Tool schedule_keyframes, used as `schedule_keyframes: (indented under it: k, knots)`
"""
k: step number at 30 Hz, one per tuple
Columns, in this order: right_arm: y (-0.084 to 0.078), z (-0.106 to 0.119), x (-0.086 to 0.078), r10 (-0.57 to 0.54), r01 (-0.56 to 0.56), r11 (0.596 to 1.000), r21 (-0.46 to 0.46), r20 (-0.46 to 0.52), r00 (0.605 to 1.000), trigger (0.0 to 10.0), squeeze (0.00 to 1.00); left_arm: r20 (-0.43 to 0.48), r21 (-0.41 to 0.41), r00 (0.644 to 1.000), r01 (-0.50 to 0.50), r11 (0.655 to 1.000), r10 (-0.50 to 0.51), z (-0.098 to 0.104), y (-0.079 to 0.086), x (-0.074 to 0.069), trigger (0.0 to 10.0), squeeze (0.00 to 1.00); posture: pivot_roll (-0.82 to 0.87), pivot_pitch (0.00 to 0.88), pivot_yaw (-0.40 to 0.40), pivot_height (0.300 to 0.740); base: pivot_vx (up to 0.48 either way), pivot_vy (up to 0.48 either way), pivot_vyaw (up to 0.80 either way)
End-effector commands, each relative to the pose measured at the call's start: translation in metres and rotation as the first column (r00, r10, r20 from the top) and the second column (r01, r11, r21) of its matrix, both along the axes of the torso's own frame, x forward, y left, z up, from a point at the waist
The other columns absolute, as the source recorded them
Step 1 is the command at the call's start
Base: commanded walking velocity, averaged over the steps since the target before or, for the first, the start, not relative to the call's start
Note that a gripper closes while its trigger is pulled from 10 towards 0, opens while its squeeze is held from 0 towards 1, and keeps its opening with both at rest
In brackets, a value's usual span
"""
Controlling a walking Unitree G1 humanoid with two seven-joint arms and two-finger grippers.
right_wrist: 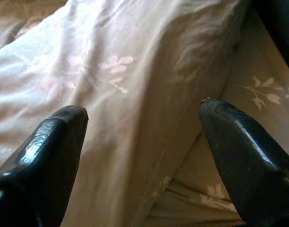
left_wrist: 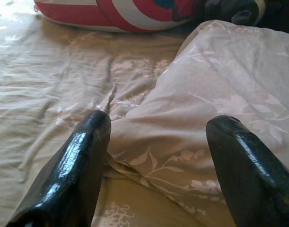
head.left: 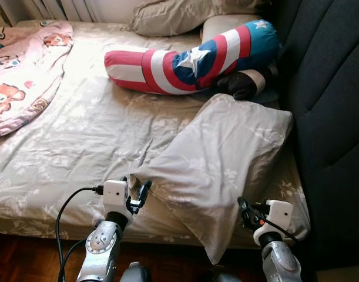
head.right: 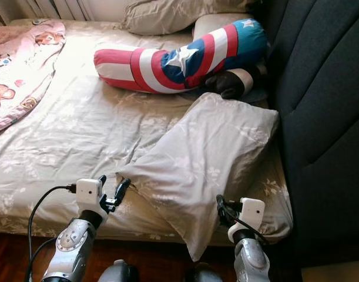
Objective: Clean up the room
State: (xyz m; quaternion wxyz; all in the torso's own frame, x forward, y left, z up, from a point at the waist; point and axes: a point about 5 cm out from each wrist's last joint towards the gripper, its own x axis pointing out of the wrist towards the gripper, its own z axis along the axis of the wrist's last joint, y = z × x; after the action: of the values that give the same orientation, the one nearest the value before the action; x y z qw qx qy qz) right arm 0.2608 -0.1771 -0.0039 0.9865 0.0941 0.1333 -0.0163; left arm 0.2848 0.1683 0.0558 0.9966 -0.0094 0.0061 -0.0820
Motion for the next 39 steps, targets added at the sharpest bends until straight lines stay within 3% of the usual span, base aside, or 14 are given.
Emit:
schedule_keyframes:
  k: [1, 6, 26, 29, 31, 39]
  knots:
    - [0.0, -0.004, -0.004, 0.001, -0.001, 1.0, 0.005, -0.018, 1.0, 10.0, 0.0, -0.027, -0.004, 1.0, -0.013, 1.0, 0.013, -0.004, 0.003, -0.004, 10.0, 0.0, 0.01, 0.201, -0.023, 0.647, 0.0, 0.0, 0.0]
    - [-0.001, -0.002, -0.003, 0.005, -0.005, 0.999, -0.047, -0.009, 1.0, 10.0, 0.0, -0.029, -0.004, 1.0, -0.013, 1.0, 0.012, -0.004, 0.003, -0.004, 10.0, 0.0, 0.01, 0.203, -0.024, 0.647, 0.0, 0.0, 0.0]
    - [0.01, -0.001, 0.002, 0.014, -0.013, 1.0, 0.027, -0.012, 1.0, 10.0, 0.0, -0.034, -0.013, 0.999, -0.026, 1.0, 0.025, -0.002, 0.005, -0.002, 10.0, 0.0, 0.02, 0.207, -0.017, 0.647, 0.0, 0.0, 0.0]
    - [0.009, 0.001, 0.008, -0.001, 0.003, 0.998, 0.069, -0.023, 1.0, 10.0, 0.0, -0.033, -0.012, 0.999, -0.022, 1.0, 0.021, -0.002, 0.005, -0.001, 10.0, 0.0, 0.02, 0.207, -0.017, 0.647, 0.0, 0.0, 0.0]
    - [0.013, 0.01, 0.024, 0.044, -0.043, 0.997, 0.066, -0.016, 0.999, 10.0, 0.0, -0.03, -0.008, 0.999, -0.017, 1.0, 0.017, 0.0, 0.006, 0.0, 10.0, 0.0, 0.03, 0.214, -0.005, 0.647, 0.0, 0.0, 0.0]
    - [0.021, 0.022, 0.034, 0.128, -0.13, 0.991, 0.045, 0.041, 0.991, 10.0, 0.0, -0.031, -0.005, 0.999, -0.013, 1.0, 0.013, 0.001, 0.007, 0.0, 10.0, 0.0, 0.03, 0.221, 0.001, 0.647, 0.0, 0.0, 0.11]
